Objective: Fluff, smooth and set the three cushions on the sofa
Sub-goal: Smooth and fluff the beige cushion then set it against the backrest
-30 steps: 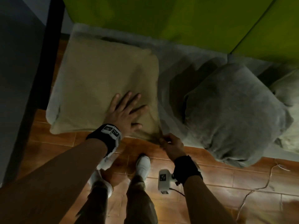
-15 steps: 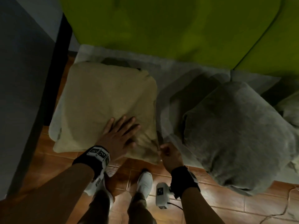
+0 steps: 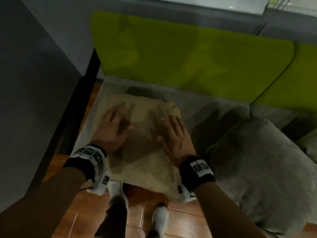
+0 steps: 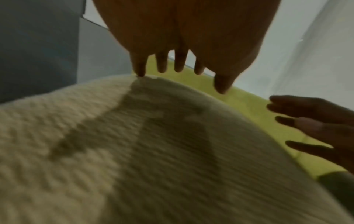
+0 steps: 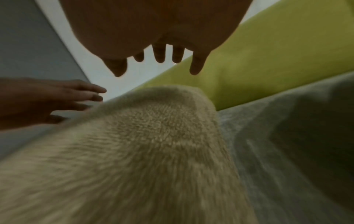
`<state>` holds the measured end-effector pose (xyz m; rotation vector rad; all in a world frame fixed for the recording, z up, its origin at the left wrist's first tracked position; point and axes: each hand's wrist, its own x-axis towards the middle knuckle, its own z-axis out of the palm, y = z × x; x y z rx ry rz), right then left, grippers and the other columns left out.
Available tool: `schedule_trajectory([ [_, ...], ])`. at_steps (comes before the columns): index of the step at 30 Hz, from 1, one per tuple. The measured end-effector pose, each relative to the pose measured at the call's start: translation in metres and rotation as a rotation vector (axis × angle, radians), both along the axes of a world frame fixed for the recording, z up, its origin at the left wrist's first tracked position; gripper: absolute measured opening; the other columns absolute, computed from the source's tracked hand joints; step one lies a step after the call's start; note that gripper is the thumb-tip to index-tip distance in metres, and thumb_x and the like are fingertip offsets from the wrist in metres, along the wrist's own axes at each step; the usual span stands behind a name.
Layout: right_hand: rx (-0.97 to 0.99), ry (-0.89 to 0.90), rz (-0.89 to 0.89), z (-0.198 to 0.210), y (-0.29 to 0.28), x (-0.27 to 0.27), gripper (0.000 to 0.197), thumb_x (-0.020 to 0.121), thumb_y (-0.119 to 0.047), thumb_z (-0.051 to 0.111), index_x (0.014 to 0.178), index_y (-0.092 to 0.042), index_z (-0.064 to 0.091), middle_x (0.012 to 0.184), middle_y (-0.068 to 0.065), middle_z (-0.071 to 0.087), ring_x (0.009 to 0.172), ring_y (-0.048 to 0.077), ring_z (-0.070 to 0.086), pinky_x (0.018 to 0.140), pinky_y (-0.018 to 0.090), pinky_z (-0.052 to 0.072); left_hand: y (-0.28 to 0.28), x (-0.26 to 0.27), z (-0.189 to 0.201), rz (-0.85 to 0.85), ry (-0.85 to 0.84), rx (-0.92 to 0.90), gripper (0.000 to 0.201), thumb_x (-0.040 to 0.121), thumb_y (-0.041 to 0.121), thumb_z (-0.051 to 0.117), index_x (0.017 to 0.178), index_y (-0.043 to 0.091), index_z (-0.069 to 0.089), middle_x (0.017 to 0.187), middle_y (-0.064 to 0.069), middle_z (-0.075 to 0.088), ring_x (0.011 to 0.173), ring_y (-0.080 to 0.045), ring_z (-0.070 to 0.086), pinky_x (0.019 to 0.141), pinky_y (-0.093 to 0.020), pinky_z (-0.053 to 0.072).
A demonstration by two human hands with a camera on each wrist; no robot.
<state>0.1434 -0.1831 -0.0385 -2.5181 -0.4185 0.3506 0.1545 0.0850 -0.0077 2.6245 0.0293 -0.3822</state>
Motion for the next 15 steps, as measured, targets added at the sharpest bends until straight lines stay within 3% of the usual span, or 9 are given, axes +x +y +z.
schedule_trajectory([
  [2, -0.074, 0.032, 0.137, -0.012, 0.012, 0.021, 0.070, 0.096, -0.074, 0.019, 0.157, -0.050, -0.006, 0.169, -0.010, -0.014, 0.155, 0.024, -0.016, 0.125, 0.052, 0.005, 0.024, 0.017, -0.014, -0.045, 0.134, 0.092, 0.087, 0.077, 0.088, 0.034, 0.151, 0.057, -0.002, 0.166, 0.014, -0.013, 0.153, -0.027, -0.008, 0.122, -0.053, 0.009],
  [5, -0.146, 0.199, 0.136, -0.032, 0.019, 0.042, 0.070, 0.093, -0.078, 0.023, 0.152, -0.059, -0.010, 0.166, -0.015, -0.024, 0.153, 0.025, -0.022, 0.126, 0.053, 0.001, 0.051, 0.037, -0.031, -0.135, 0.267, 0.065, 0.079, 0.081, 0.086, 0.029, 0.147, 0.063, -0.010, 0.162, 0.022, -0.023, 0.152, -0.026, -0.014, 0.121, -0.057, 0.007],
  [9, -0.100, 0.449, -0.106, -0.040, 0.012, 0.052, 0.078, 0.085, -0.087, 0.034, 0.144, -0.070, -0.013, 0.166, -0.016, -0.024, 0.155, 0.021, -0.019, 0.126, 0.050, 0.001, 0.072, 0.064, -0.046, -0.133, 0.339, -0.081, 0.076, 0.087, 0.081, 0.021, 0.154, 0.052, 0.000, 0.165, 0.020, -0.010, 0.154, -0.015, -0.005, 0.124, -0.044, 0.003],
  [12, -0.060, 0.557, -0.145, -0.040, 0.012, 0.056, 0.079, 0.083, -0.090, 0.033, 0.146, -0.069, -0.011, 0.167, -0.018, -0.019, 0.156, 0.016, -0.013, 0.126, 0.053, 0.004, 0.077, 0.070, -0.045, -0.171, 0.407, -0.154, 0.071, 0.093, 0.072, 0.028, 0.155, 0.049, 0.002, 0.165, 0.020, -0.005, 0.153, -0.011, -0.001, 0.121, -0.036, 0.004],
  [13, -0.038, 0.566, -0.161, -0.037, 0.014, 0.057, 0.078, 0.081, -0.092, 0.030, 0.145, -0.071, -0.008, 0.167, -0.019, -0.017, 0.156, 0.015, -0.010, 0.125, 0.055, 0.005, 0.079, 0.073, -0.042, -0.149, 0.392, -0.187, 0.065, 0.096, 0.066, 0.030, 0.156, 0.048, 0.009, 0.165, 0.017, 0.004, 0.153, -0.013, 0.008, 0.119, -0.032, 0.009],
  [15, 0.006, 0.576, -0.229, -0.030, 0.017, 0.061, 0.079, 0.075, -0.097, 0.023, 0.147, -0.071, 0.002, 0.169, -0.019, -0.005, 0.156, 0.016, 0.001, 0.125, 0.055, 0.009, 0.086, 0.082, -0.031, -0.054, 0.287, -0.223, 0.047, 0.103, 0.053, 0.033, 0.148, 0.042, 0.037, 0.157, 0.004, 0.038, 0.141, -0.021, 0.038, 0.108, -0.029, 0.028],
])
